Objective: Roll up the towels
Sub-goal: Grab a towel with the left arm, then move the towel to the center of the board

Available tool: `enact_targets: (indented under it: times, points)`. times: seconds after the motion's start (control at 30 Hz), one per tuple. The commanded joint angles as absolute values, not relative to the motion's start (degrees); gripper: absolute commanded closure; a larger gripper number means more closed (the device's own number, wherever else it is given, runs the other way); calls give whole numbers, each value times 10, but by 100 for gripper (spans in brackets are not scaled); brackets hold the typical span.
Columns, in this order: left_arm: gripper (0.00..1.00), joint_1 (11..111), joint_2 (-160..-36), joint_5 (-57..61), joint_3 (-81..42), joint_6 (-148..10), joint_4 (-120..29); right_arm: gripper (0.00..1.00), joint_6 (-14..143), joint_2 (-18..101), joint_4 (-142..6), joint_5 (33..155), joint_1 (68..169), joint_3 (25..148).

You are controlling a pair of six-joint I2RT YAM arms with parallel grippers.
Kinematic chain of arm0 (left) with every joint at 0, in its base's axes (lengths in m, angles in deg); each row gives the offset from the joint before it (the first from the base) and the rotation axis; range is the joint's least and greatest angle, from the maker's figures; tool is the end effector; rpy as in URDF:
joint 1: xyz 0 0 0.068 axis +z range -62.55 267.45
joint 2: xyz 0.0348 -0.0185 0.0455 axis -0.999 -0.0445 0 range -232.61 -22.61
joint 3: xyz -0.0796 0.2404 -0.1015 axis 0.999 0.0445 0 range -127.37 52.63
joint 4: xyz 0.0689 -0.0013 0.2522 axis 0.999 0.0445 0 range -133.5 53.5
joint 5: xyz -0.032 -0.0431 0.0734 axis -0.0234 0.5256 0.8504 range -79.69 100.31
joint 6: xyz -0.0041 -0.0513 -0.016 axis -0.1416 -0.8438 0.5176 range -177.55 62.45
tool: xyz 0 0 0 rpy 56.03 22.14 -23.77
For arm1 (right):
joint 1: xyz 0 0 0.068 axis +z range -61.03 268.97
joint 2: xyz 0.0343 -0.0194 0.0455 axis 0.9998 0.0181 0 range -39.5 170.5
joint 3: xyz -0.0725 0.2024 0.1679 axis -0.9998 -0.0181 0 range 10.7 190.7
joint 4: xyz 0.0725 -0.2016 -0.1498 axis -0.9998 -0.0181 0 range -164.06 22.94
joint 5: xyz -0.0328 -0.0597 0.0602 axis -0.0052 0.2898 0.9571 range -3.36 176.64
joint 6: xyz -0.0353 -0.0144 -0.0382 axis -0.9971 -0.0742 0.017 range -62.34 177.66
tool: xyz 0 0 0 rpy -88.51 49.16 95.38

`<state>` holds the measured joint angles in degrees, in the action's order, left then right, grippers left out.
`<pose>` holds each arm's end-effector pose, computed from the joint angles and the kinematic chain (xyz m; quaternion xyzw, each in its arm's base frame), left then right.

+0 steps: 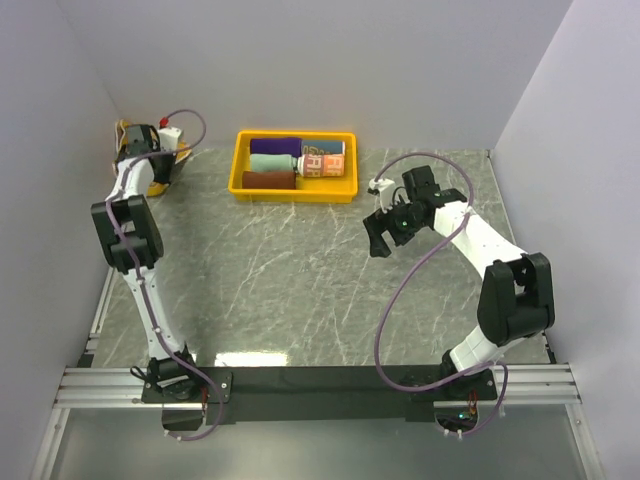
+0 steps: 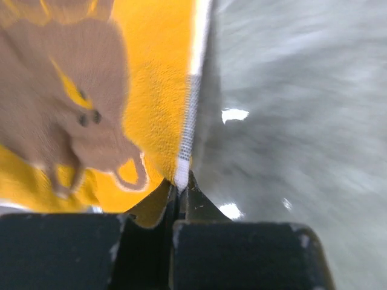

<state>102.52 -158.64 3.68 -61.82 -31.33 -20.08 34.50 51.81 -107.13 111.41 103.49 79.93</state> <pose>0.5199 0.1357 0.1852 0.1116 0.9158 0.0847 0.3763 0.3110 0.0961 0.2468 -0.3550 0.8806 0.1899 0.2499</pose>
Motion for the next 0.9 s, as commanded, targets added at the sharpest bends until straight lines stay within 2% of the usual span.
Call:
enact_targets:
  times: [0.0, 0.2, 0.33, 0.37, 0.47, 0.6, 0.73, 0.87]
  points:
    - [100, 1022, -1481, -40, -662, -275, -50, 0, 359, 494, -1078, 1150, 1029, 833]
    - [100, 1029, -1369, -150, -634, -199, 150, 0, 360, 476, -1102, 1184, 1026, 837]
    - [100, 1022, -1304, -239, -606, -98, 353, 0, 366, 484, -1140, 1240, 1008, 860]
    - [100, 1018, -1291, -234, -596, -99, 352, 0, 367, 483, -1145, 1251, 1000, 865]
    - [100, 986, -1203, -205, -460, -48, 353, 0, 356, 478, -1165, 1270, 994, 862]
    - [100, 902, -1089, -183, -375, -10, 352, 3, 343, 459, -1179, 1271, 993, 844]
    - [100, 816, -1099, -261, -416, -131, 335, 4, 353, 449, -1176, 1285, 985, 827]
    - [100, 725, -1162, -331, -545, -257, 276, 6, 371, 463, -1180, 1312, 967, 834]
